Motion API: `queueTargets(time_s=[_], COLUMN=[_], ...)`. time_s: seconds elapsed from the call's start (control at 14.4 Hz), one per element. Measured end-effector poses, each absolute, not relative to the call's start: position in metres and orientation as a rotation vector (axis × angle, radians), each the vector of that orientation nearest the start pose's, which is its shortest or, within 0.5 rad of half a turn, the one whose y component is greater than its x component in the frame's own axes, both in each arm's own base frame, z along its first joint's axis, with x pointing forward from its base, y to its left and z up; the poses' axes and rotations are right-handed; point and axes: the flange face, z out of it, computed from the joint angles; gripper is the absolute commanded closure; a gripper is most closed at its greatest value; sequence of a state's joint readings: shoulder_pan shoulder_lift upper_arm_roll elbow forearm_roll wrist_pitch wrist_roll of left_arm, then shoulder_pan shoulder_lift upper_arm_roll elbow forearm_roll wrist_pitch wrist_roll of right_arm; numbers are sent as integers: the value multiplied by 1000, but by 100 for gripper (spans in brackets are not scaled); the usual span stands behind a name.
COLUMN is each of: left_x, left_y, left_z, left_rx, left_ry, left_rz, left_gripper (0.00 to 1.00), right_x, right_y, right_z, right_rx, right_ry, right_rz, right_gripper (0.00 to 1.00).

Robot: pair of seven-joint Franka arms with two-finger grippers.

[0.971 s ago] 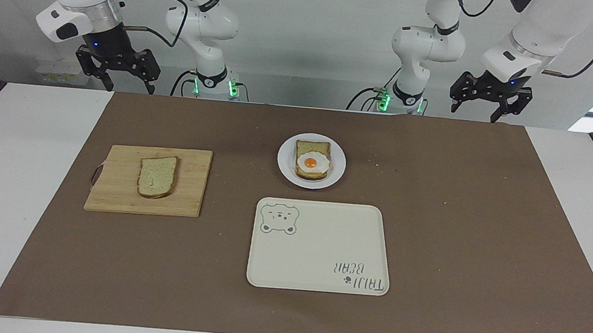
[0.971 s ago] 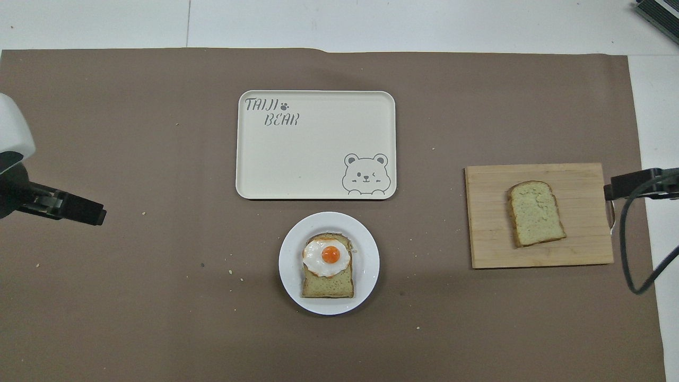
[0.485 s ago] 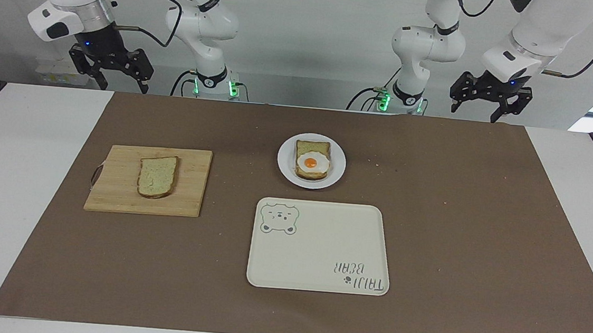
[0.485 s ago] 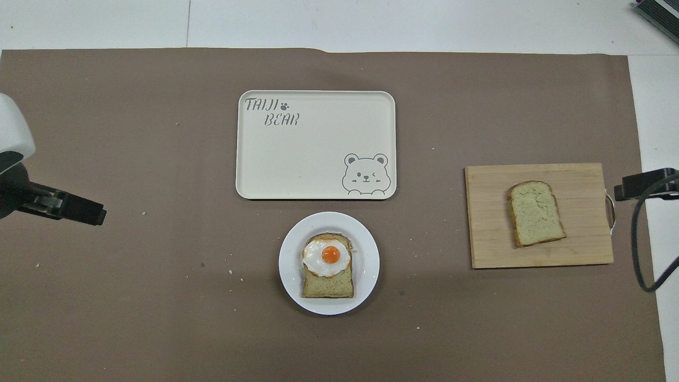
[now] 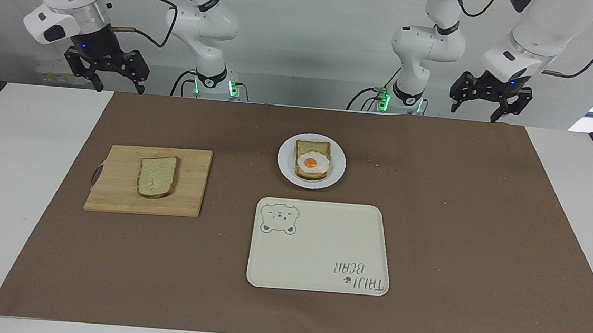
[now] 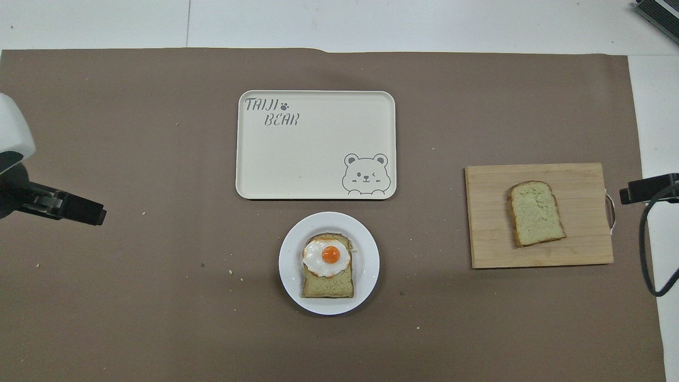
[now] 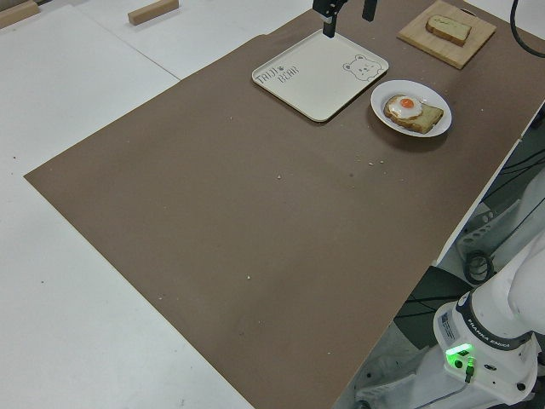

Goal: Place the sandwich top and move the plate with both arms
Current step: 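Reach the right gripper down and grasp the bread slice on the board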

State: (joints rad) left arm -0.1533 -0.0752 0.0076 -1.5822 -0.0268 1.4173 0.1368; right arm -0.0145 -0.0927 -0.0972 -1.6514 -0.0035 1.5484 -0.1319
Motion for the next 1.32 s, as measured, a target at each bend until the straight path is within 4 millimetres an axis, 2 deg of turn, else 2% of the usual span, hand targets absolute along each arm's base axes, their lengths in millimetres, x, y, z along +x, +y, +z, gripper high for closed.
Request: queueTargets(time_s=[0.14, 0.35, 0.69, 0.83, 1.04, 1.32], left_x=[509, 509, 509, 509, 509, 509], left_y=[-78, -78, -78, -78, -78, -78], left_z=[647, 647, 647, 647, 647, 647], left_rx=[-3133, -3133, -3133, -3133, -3133, -3132], left_ry=[450, 450, 450, 450, 451, 452], left_rz=[142, 143, 143, 143, 143, 143], left_gripper=[0, 0, 0, 0, 0, 0], right_x=[521, 528, 561, 574, 583, 577], right_y=[-74, -78, -84, -92, -103, -114], right_z=[615, 575, 459, 421, 382, 341], right_rx=[-3135, -3135, -3144, -3149, -3155, -3088], right_ry=[-50, -66, -107, -161, -169, -170], right_rz=[2, -3, 0, -8, -9, 44], right_gripper=[0, 0, 0, 0, 0, 0])
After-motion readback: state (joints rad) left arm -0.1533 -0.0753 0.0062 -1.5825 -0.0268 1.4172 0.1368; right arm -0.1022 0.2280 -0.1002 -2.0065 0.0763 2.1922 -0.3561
